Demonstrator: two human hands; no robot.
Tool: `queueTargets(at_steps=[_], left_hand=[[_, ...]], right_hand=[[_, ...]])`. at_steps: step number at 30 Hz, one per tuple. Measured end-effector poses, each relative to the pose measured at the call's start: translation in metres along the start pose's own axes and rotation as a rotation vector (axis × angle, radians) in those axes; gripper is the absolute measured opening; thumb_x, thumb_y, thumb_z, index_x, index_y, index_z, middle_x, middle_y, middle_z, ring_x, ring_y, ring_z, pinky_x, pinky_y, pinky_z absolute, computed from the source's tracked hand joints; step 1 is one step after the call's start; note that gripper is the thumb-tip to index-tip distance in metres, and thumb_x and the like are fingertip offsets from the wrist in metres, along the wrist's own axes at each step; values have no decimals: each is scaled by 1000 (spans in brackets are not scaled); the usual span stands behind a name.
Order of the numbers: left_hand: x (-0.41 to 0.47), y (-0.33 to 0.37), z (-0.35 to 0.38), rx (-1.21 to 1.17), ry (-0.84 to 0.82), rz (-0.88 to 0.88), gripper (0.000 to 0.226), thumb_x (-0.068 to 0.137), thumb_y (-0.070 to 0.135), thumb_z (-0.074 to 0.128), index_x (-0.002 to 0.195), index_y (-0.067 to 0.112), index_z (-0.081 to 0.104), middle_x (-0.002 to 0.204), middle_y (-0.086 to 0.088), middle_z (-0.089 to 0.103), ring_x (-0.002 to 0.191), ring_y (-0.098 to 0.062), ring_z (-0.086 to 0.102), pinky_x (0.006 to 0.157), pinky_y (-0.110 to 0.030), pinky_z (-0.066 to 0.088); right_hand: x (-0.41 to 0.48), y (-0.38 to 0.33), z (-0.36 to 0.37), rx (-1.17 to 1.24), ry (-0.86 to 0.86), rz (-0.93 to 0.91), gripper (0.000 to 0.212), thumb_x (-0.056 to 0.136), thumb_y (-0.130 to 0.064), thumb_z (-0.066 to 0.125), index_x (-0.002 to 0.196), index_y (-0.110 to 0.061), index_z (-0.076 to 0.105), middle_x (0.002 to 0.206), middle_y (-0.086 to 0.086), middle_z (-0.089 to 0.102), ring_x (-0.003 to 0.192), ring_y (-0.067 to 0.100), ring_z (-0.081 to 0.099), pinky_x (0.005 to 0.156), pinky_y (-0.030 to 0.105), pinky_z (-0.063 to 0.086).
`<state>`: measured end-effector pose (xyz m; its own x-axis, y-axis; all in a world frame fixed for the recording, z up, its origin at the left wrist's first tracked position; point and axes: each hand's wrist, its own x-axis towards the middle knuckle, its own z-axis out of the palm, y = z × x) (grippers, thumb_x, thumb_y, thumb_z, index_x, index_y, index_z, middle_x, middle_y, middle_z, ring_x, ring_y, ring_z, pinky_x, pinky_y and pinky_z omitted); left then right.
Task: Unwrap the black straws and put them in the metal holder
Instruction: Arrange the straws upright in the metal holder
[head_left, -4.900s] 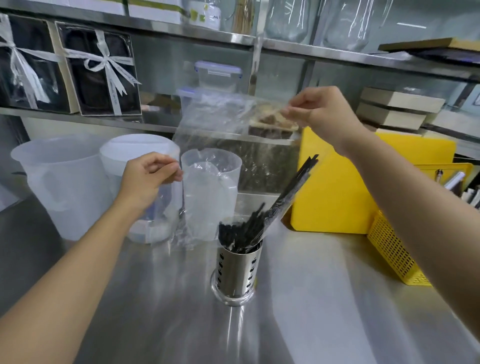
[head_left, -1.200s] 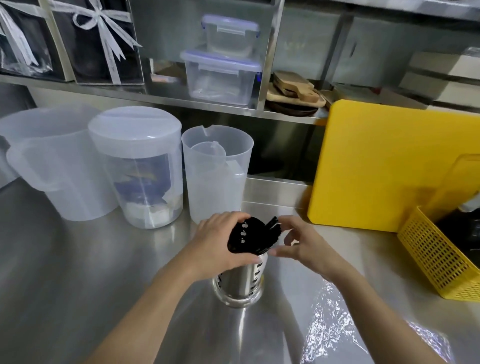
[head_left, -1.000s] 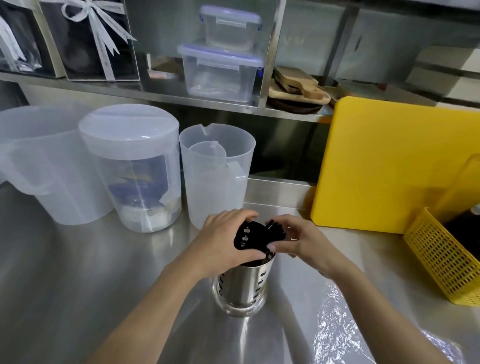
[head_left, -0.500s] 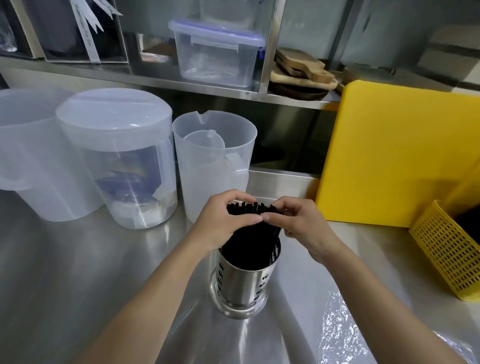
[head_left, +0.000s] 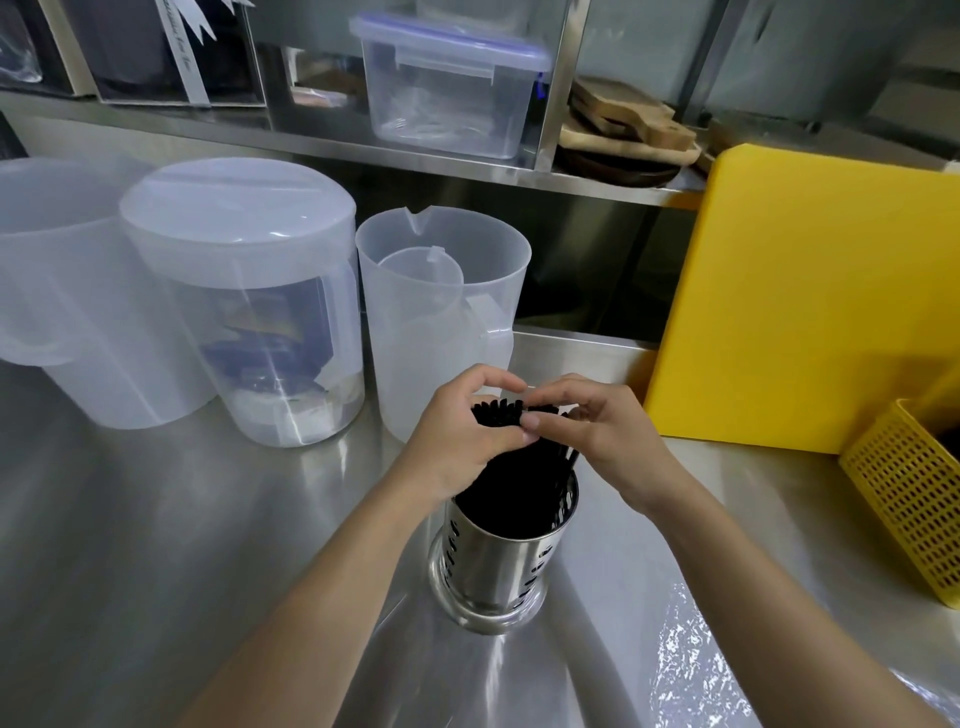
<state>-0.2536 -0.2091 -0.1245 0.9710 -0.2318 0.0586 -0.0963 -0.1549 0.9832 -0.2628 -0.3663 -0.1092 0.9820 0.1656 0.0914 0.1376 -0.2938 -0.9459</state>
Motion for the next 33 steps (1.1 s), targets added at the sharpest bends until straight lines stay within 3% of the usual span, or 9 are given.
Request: queueTargets(at_steps=[5,10,16,19,24,27,31,33], left_hand=[[-4,-1,0,16,-9,38,35,69,10,76,97,24,62,88,8,66,86,-9,63,79,-21,48],[-2,-6,0,35,54,-6,45,69,17,76,107,30,57,87,10,59,91,-17,60,78,-24,46],[-1,-3,1,47,35,10,47,69,18,77,109,31,55,113,10,59,104,-7,53,79,-12,40],[-3,-1,-1,24,-12,24,44,69,17,77,107,27,58,105,13,60,99,-3,55,78,-7,41],[-9,-7,-9,-67,-12,15,46,60,26,75,100,38,57,106,6,65,103,-11,61,91,-25,48],[-10,-12,-14,-163,73,-31,44,64,14,76,97,37,57,100,-5,67,95,-21,64,87,-30,50],[-9,-13,-15,-93,107,10,31,73,3,71,83,31,63,88,0,68,89,-17,62,80,-25,46],[-8,-12,-12,-29,106,34,30,75,4,69,81,33,62,83,5,67,84,-11,62,75,-18,45]], right_hand=[[3,1,4,-14,34,-10,10,79,-10,67,80,-19,72,89,1,65,77,3,62,66,14,50],[5,3,5,-34,20,12,6,77,-16,69,79,-19,73,89,1,64,80,4,62,68,14,51],[6,0,5,36,26,-6,5,74,-12,70,76,-14,74,83,4,62,72,0,59,64,10,47],[7,1,5,7,41,-12,6,73,-17,70,76,-14,74,80,5,64,71,2,58,63,11,47],[8,3,4,8,52,12,7,77,-16,68,77,-11,73,77,6,66,71,7,62,62,14,51],[9,5,3,-8,55,18,5,75,-18,69,71,-17,71,76,4,64,76,15,62,64,17,52],[9,5,3,38,38,16,12,66,-28,70,70,-17,69,69,0,62,71,12,62,60,16,51],[9,5,2,42,32,9,2,71,-20,71,71,-18,70,65,-7,64,69,7,62,60,15,51]])
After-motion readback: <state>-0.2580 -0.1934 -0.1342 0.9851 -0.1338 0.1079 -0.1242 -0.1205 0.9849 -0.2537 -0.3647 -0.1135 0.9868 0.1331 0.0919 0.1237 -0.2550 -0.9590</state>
